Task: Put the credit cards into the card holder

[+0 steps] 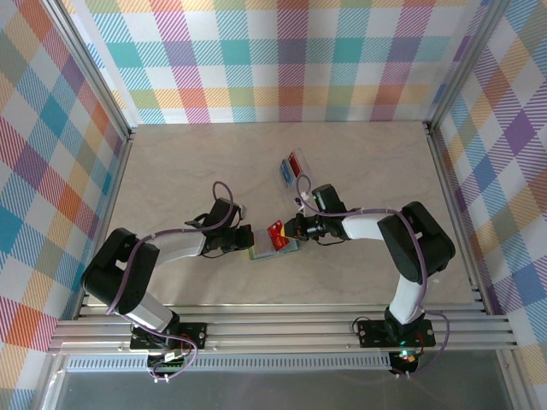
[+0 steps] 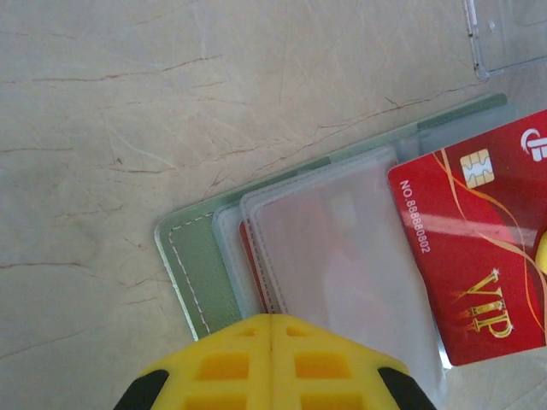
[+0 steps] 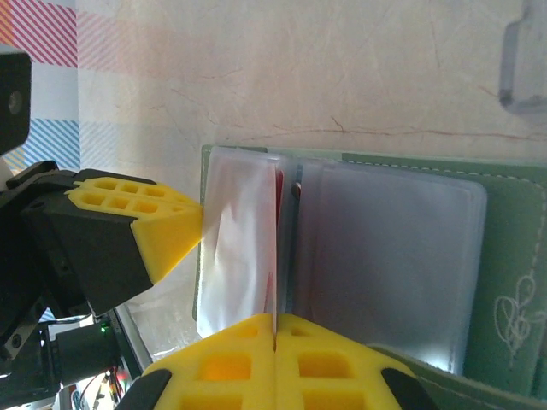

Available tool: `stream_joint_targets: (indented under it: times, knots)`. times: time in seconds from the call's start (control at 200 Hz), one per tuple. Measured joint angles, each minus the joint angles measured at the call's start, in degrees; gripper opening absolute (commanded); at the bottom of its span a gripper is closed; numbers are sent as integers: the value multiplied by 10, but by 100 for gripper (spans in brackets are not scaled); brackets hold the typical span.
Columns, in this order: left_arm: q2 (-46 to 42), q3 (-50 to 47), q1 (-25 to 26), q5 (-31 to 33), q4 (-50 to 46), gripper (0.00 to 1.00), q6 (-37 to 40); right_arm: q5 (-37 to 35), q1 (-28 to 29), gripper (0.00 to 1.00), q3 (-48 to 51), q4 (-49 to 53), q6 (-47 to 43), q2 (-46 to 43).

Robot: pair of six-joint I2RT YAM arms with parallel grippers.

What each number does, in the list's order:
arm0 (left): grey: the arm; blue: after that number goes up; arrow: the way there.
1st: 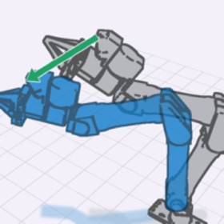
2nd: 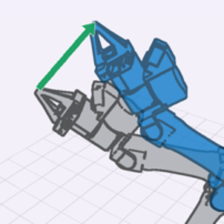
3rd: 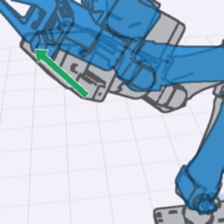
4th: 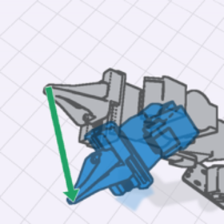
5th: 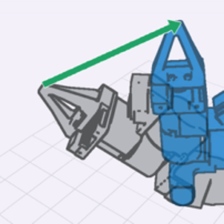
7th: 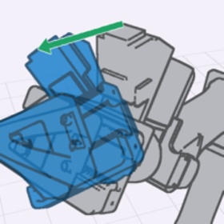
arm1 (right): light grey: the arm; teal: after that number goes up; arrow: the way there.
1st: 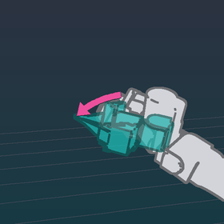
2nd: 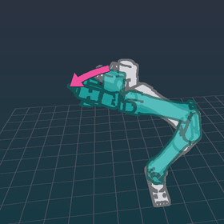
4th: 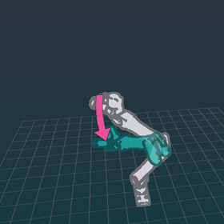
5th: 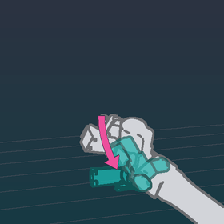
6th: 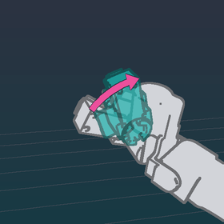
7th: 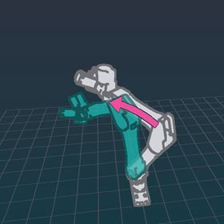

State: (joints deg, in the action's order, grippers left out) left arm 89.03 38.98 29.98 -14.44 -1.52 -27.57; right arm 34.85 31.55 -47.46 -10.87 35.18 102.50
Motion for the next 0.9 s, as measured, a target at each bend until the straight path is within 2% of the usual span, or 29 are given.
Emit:
stream_joint_targets:
  times: [0.245,0.485,0.9]
  knots:
    - [3,3,0,0,0,4,0,-8,0,0,1,15,2,-12]
    - [3,3,0,0,0,4,0,-38,0,0,20,34,4,-63]
    - [3,3,0,0,0,4,0,-33,11,0,21,41,5,-38]
